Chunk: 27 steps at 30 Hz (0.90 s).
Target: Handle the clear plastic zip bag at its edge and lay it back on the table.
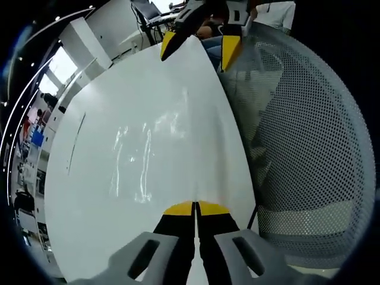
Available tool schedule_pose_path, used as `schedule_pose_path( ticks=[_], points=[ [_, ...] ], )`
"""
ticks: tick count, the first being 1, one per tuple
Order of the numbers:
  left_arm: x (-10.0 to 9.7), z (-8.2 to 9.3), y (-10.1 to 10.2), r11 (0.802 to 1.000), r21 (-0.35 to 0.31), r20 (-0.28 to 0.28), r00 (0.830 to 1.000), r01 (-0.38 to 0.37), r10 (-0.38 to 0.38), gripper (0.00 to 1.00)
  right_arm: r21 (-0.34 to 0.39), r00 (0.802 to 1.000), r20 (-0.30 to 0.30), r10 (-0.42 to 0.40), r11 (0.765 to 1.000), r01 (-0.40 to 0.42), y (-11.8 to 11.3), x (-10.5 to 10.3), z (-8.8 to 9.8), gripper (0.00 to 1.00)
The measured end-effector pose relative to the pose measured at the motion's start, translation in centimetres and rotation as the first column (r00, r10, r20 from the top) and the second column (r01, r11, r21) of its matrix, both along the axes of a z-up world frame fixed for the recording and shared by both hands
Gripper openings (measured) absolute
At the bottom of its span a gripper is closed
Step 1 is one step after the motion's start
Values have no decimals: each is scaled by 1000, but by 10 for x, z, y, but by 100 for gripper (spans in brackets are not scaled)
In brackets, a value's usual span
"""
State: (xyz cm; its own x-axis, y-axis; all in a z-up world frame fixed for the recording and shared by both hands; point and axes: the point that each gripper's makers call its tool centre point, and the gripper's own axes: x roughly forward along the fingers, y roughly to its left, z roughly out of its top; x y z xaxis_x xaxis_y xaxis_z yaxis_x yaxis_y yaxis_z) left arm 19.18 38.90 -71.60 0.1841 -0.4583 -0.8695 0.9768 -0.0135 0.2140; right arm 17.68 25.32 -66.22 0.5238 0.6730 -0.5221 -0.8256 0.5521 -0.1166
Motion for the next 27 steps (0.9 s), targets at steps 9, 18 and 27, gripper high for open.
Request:
schedule_pose_path(
  ticks=[9, 18, 27],
  points=[
    [-2, 13, -5, 1000, -16, 5, 1000, -9, 9, 0, -14, 999, 21, 34, 999, -34, 7, 1, 0, 50],
    [0, 22, -7, 1000, -21, 13, 1000, -15, 15, 0, -26, 997, 30, 67, 997, -66, 16, 2, 0, 44],
    [0, 33, -13, 1000, -26, 19, 1000, -12, 12, 0, -26, 995, 35, 89, 996, -88, 22, 1, 1, 38]
  ],
)
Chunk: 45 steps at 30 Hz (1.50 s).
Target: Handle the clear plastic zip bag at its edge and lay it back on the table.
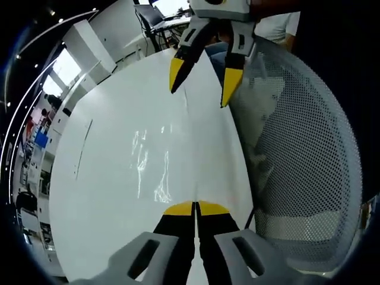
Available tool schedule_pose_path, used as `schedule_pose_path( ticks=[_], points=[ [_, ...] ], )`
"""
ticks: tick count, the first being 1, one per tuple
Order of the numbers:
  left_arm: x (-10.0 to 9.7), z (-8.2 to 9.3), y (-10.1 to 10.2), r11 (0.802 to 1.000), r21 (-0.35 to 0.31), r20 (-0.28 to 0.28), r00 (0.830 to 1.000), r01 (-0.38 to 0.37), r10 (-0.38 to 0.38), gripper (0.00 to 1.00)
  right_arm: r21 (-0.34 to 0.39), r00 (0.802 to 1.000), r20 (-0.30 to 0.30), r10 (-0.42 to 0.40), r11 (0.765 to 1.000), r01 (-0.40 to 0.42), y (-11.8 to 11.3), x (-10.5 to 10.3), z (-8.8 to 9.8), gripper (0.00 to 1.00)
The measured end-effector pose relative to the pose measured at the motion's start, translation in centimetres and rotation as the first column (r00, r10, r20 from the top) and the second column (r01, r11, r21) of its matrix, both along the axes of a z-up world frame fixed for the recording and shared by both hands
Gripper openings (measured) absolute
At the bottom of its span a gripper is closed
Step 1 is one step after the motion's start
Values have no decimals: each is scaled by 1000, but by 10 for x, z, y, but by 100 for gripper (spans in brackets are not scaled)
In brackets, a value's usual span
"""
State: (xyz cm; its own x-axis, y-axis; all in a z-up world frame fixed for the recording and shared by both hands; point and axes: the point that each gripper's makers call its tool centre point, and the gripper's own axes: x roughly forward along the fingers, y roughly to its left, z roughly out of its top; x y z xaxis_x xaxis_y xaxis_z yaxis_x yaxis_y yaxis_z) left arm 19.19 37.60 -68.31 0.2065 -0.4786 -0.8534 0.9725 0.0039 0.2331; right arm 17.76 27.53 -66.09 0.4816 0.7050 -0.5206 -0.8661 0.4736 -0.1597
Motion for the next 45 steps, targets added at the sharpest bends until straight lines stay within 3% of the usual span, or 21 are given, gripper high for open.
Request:
schedule_pose_path(
  ticks=[7, 18, 36, 45],
  points=[
    [0, 3, -2, 1000, 6, 3, 1000, 7, -7, 0, -14, 999, 13, 31, 999, -31, 5, -3, -1, 32],
    [0, 14, -11, 1000, -2, 16, 1000, 15, -15, 0, -48, 996, 35, 76, 996, -74, 15, -2, -2, 14],
    [-6, 26, -33, 998, -51, 31, 999, 25, -23, 0, -71, 993, 47, 111, 992, -108, 30, -1, -6, 0],
    [-7, 29, -38, 997, -73, 29, 999, 19, -17, 0, -106, 987, 64, 146, 985, -139, 29, -5, -8, 0]
  ],
)
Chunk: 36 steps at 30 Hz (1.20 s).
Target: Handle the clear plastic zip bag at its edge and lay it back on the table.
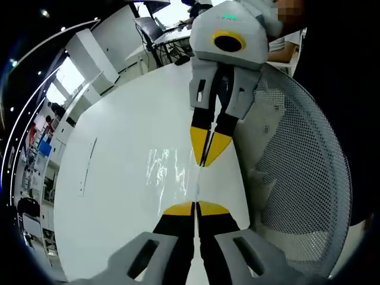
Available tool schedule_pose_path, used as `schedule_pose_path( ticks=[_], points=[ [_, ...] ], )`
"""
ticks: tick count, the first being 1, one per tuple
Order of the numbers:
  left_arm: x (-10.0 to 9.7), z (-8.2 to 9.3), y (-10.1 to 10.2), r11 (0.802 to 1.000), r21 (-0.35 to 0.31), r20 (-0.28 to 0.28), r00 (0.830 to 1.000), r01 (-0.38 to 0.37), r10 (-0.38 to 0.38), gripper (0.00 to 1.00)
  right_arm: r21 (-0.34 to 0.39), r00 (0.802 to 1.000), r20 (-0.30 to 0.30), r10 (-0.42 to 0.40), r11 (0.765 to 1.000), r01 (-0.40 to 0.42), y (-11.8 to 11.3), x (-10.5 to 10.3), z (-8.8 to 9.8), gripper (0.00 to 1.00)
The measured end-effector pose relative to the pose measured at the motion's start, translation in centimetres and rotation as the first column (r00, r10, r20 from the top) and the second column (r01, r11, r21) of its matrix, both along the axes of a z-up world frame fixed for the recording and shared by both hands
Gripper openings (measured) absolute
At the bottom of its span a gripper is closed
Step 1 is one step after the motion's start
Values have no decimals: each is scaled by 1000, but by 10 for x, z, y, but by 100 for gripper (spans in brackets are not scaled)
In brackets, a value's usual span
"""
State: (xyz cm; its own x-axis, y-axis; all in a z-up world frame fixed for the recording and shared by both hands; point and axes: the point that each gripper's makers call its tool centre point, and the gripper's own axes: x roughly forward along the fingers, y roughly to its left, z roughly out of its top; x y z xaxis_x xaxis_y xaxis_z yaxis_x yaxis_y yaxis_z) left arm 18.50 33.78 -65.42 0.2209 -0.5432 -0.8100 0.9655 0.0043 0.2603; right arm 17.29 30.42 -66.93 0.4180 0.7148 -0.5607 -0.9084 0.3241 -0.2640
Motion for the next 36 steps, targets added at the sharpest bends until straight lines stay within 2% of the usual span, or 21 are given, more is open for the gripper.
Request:
schedule_pose_path(
  ticks=[8, 26, 36],
  points=[
    [2, -4, -1, 999, -9, 27, 999, 43, -43, 0, -22, 999, 18, 32, 999, -32, 0, -1, 0, 0],
    [4, -19, -3, 996, -5, 5, 996, 90, -90, 0, -26, 997, 38, 68, 997, -67, 3, -1, 4, 0],
    [2, -20, -5, 994, 8, 6, 994, 106, -106, 0, -26, 998, 21, 54, 998, -53, 2, 1, 1, 0]
  ],
)
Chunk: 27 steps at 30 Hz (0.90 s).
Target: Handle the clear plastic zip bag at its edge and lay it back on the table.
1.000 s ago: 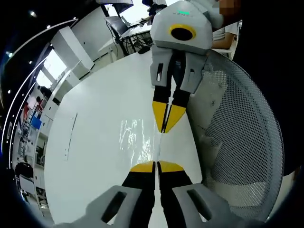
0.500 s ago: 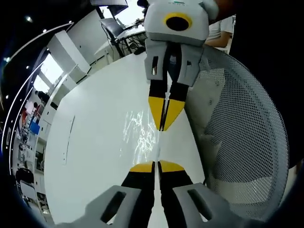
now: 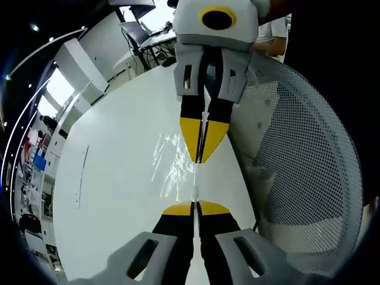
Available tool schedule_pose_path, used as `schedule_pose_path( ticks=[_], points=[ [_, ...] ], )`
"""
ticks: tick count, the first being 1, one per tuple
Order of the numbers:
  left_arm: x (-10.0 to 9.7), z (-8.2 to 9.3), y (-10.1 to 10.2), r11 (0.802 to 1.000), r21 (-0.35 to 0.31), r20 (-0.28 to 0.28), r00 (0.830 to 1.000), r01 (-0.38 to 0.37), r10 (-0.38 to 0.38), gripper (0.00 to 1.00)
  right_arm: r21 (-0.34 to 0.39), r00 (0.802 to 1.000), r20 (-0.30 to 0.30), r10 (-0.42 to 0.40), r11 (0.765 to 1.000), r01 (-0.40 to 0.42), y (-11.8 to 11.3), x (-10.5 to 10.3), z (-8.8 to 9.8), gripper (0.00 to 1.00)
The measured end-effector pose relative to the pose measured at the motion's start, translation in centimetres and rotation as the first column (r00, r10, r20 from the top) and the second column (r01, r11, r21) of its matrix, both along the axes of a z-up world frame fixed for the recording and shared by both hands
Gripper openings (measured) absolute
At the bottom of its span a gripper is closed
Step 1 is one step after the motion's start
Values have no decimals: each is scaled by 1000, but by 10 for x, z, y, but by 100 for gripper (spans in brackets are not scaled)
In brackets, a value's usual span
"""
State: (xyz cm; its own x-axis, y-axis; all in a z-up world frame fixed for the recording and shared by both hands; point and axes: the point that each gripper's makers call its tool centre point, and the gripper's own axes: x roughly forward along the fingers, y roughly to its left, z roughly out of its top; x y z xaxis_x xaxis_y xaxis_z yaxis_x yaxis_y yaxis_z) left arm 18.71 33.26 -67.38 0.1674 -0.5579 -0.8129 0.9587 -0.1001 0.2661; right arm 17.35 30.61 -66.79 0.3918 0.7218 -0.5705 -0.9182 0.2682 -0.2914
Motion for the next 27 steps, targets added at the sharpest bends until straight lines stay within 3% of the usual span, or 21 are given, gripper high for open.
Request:
schedule_pose_path(
  ticks=[9, 27],
  points=[
    [-3, -2, 1, 1000, 15, -2, 1000, 6, -6, 0, 18, 1000, -3, 5, 1000, -5, 6, 0, 4, 6],
    [-8, 3, -6, 1000, 12, -2, 1000, 14, -14, 0, 4, 999, 2, 47, 999, -47, 21, -1, 4, 5]
  ],
)
